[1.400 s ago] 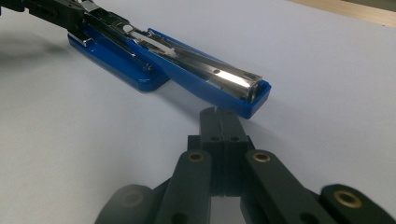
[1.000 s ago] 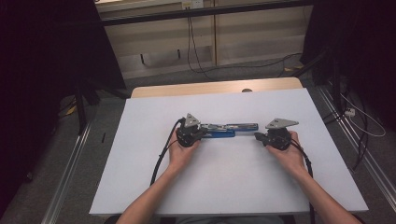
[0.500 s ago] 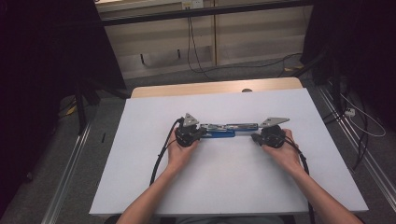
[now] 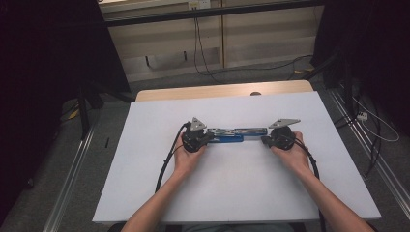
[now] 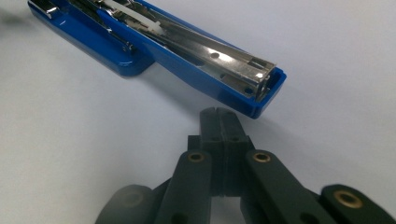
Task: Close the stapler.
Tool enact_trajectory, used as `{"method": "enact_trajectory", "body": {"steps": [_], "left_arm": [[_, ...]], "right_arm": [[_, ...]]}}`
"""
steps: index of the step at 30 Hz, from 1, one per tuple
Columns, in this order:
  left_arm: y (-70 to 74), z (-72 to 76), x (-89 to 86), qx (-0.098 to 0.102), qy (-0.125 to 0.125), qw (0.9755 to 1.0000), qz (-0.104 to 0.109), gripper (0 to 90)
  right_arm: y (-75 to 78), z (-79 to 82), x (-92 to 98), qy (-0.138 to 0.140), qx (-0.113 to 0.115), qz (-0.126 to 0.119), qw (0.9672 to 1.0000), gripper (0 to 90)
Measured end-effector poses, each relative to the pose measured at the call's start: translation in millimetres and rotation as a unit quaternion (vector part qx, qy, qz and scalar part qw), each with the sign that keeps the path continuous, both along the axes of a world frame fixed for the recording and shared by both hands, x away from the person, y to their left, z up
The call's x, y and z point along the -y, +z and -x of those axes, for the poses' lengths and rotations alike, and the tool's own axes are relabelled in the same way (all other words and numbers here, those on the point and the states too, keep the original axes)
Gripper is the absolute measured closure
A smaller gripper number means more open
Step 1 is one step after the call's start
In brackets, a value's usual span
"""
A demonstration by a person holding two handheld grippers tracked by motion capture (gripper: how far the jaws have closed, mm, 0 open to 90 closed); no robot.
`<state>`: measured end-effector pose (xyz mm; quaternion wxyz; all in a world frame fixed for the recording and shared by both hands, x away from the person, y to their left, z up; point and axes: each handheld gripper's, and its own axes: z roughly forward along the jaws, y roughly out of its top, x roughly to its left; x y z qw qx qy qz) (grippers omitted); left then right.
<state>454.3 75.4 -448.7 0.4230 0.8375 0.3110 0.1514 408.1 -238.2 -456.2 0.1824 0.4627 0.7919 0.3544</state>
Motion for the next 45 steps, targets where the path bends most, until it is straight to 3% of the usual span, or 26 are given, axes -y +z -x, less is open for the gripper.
{"method": "enact_trajectory", "body": {"steps": [37,45], "left_arm": [[-1.5,1.8,3.3,0.005,-0.001,1.0000,0.002,90.0],[-2.5,2.1,5.3,0.002,-0.001,0.9999,0.012,90.0]], "right_arm": [[-2.4,-3.6,-3.6,-0.012,0.023,-0.010,0.9996,90.0],[-1.7,-3.5,-3.4,-0.017,0.034,-0.019,0.9991,90.0]]}}
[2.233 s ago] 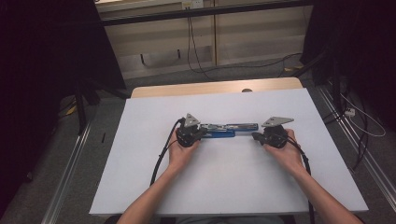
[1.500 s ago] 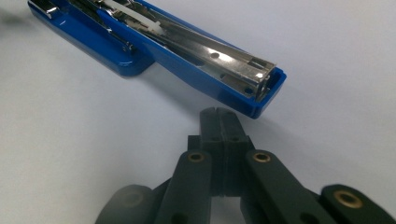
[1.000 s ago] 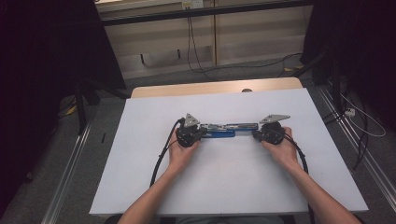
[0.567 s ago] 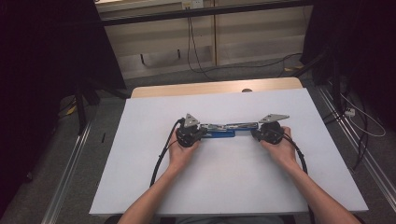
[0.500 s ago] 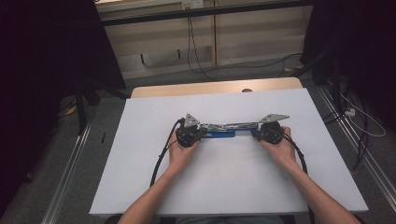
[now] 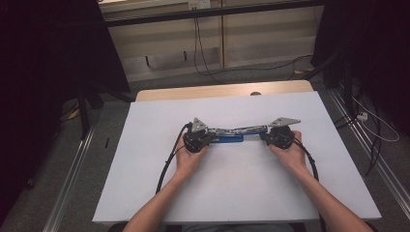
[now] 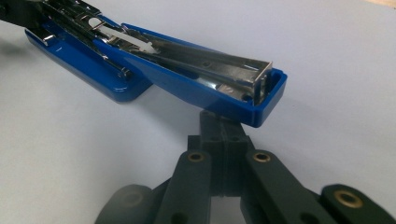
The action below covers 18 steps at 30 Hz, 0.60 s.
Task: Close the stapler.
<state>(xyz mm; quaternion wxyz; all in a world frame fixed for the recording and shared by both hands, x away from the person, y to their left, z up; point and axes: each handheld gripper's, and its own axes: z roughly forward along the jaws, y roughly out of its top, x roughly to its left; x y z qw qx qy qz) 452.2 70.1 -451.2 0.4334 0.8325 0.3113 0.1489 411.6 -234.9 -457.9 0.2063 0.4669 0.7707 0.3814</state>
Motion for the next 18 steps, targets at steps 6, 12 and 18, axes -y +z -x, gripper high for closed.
{"method": "enact_trajectory", "body": {"steps": [6,12,18], "left_arm": [[0.0,-0.1,0.2,0.001,0.000,1.0000,-0.001,90.0],[-0.2,0.4,1.1,-0.001,0.003,1.0000,0.002,90.0],[-0.5,0.3,1.2,0.000,0.000,1.0000,0.003,90.0]], "right_arm": [[0.3,0.4,0.2,-0.002,0.002,-0.001,1.0000,90.0],[0.8,0.7,-0.3,-0.005,0.013,-0.006,0.9999,90.0],[1.4,0.6,-0.8,-0.003,0.027,-0.010,0.9996,90.0]]}}
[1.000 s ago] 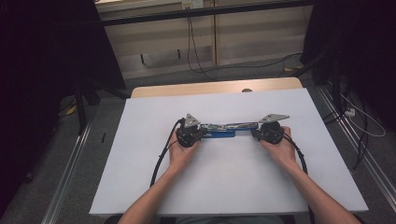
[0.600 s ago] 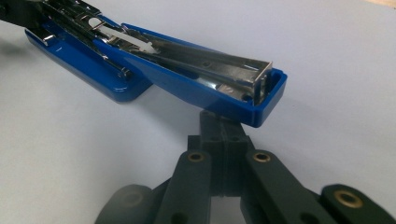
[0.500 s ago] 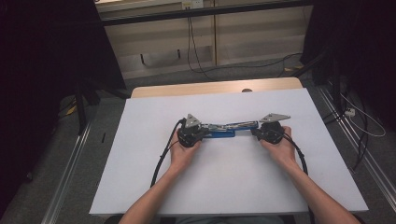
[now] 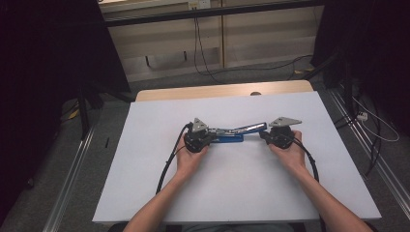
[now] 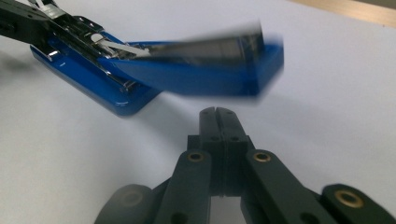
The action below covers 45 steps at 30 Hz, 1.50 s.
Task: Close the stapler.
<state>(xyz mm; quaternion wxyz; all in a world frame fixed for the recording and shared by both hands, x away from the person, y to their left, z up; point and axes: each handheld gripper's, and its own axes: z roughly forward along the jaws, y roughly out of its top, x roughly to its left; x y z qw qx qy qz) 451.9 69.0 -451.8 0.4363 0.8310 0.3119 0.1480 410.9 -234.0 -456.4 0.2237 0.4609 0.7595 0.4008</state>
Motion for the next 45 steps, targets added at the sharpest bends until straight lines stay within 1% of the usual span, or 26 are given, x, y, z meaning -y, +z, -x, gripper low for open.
{"method": "enact_trajectory", "body": {"steps": [4,5,7,10,13,15,16,20,23,25,30,32,33,34,35,36,38,40,41,42,44,45], "left_arm": [[0.0,0.3,0.5,0.001,0.001,1.0000,-0.001,90.0],[0.1,0.3,0.2,-0.003,-0.001,1.0000,0.002,90.0],[0.1,0.3,0.6,0.001,-0.001,1.0000,-0.001,90.0],[-0.3,-0.3,0.3,-0.001,-0.001,1.0000,0.003,90.0],[-0.3,-0.9,-0.8,0.000,-0.004,1.0000,0.002,90.0],[-0.7,-1.8,-2.1,0.002,-0.010,0.9999,0.002,90.0],[-1.1,-1.8,-2.5,0.001,-0.010,0.9999,0.007,90.0],[-0.2,-2.4,-4.0,0.002,-0.012,0.9999,0.001,89.9],[0.4,-2.3,-4.8,-0.002,-0.013,0.9999,0.004,87.9],[0.4,-1.4,-4.5,-0.009,-0.014,0.9998,0.013,84.0],[0.3,1.5,-3.7,-0.005,-0.011,0.9998,0.016,76.9],[0.6,2.5,-3.9,-0.010,-0.012,0.9997,0.021,75.6],[0.8,3.0,-4.6,-0.007,-0.012,0.9997,0.019,73.5],[0.8,3.7,-5.1,-0.006,-0.015,0.9996,0.021,72.0],[0.9,4.6,-5.6,-0.007,-0.016,0.9996,0.024,72.2],[1.2,5.9,-6.2,-0.012,-0.018,0.9994,0.028,72.0],[2.6,7.8,-8.2,-0.010,-0.024,0.9992,0.029,69.4],[4.6,10.2,-9.7,-0.006,-0.026,0.9992,0.029,66.5],[5.7,11.3,-10.6,-0.004,-0.025,0.9993,0.027,64.8],[6.3,12.0,-11.8,0.005,-0.022,0.9994,0.025,62.4],[5.6,12.9,-14.5,0.007,-0.016,0.9995,0.028,55.6],[4.7,13.0,-16.1,0.007,-0.015,0.9995,0.027,54.7]], "right_arm": [[0.3,0.0,-0.3,0.001,0.003,-0.003,1.0000,90.0],[0.3,0.1,-0.3,0.001,0.003,-0.004,1.0000,90.0],[0.5,0.3,-0.2,0.000,0.005,-0.006,1.0000,90.0],[1.1,0.6,-0.2,0.002,0.010,-0.007,0.9999,90.0],[1.9,1.1,-0.3,0.004,0.014,-0.009,0.9999,90.0],[2.3,1.4,-0.1,0.005,0.017,-0.010,0.9998,90.0],[2.6,1.5,-0.1,0.007,0.017,-0.012,0.9998,90.0],[5.3,3.8,-1.1,0.011,0.024,-0.016,0.9995,88.9],[6.5,4.8,-1.0,0.011,0.029,-0.018,0.9993,86.9],[6.3,5.2,0.0,0.010,0.032,-0.019,0.9992,85.7],[4.8,4.0,1.6,0.003,0.035,-0.022,0.9991,75.4],[4.0,3.3,2.1,0.003,0.034,-0.027,0.9991,73.3],[3.8,3.1,2.1,0.003,0.034,-0.029,0.9990,70.6],[3.6,3.0,1.9,0.002,0.034,-0.028,0.9990,67.0],[3.4,3.0,1.9,0.003,0.033,-0.029,0.9990,64.5],[3.3,3.2,1.6,0.004,0.031,-0.029,0.9991,60.7],[3.3,3.7,1.0,0.005,0.030,-0.028,0.9992,54.8],[4.5,3.9,0.9,0.002,0.033,-0.029,0.9990,45.9],[5.3,4.0,1.1,0.000,0.036,-0.028,0.9990,43.2],[5.9,4.1,1.5,-0.002,0.039,-0.029,0.9988,41.0],[6.6,4.0,2.5,-0.009,0.039,-0.033,0.9986,34.6],[6.4,4.0,2.9,-0.014,0.037,-0.035,0.9986,32.0]]}}
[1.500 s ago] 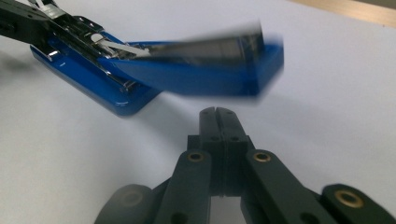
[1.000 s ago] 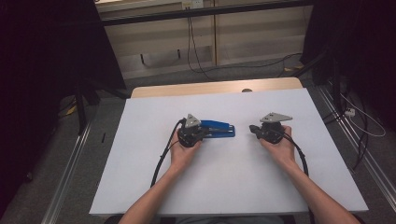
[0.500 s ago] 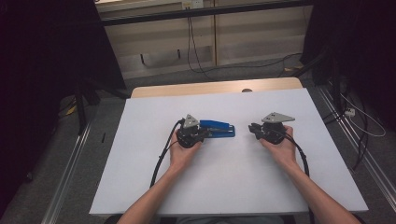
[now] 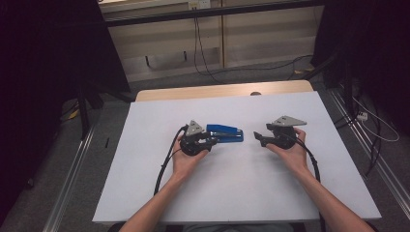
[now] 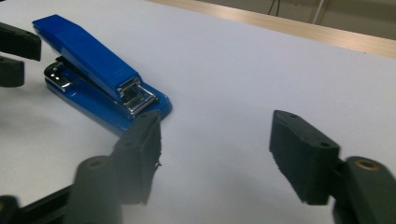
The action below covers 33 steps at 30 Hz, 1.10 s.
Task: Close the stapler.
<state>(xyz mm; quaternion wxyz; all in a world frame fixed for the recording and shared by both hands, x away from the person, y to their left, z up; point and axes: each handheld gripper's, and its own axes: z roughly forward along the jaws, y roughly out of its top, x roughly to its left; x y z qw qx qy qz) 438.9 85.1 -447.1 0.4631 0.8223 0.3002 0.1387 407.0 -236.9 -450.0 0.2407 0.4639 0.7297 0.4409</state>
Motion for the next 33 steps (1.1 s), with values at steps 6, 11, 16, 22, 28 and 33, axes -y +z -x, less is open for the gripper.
{"method": "enact_trajectory", "body": {"steps": [6,11,16,22,28,33], "left_arm": [[-0.7,-0.6,-6.2,0.010,0.025,0.9996,-0.012,33.2],[0.8,-1.3,-10.0,0.013,0.038,0.9988,-0.027,14.6],[6.0,2.4,-8.5,0.019,0.030,0.9993,-0.011,4.8],[8.7,12.2,-12.6,0.016,0.021,0.9996,0.005,3.7],[10.0,20.8,-21.8,0.012,0.030,0.9993,0.020,3.9],[13.2,30.7,-30.5,0.022,0.040,0.9987,0.025,3.9]], "right_arm": [[0.5,-0.1,0.4,-0.001,-0.002,-0.013,0.9999,19.2],[3.3,3.1,-1.2,-0.001,0.005,-0.007,1.0000,17.3],[7.0,7.3,-4.0,-0.007,0.014,-0.020,0.9997,7.1],[13.1,11.2,-4.6,-0.002,0.026,-0.033,0.9991,3.9],[15.2,18.8,-6.7,0.008,0.029,-0.040,0.9987,3.8],[18.3,25.9,-5.6,0.009,0.032,-0.042,0.9986,3.8]]}}
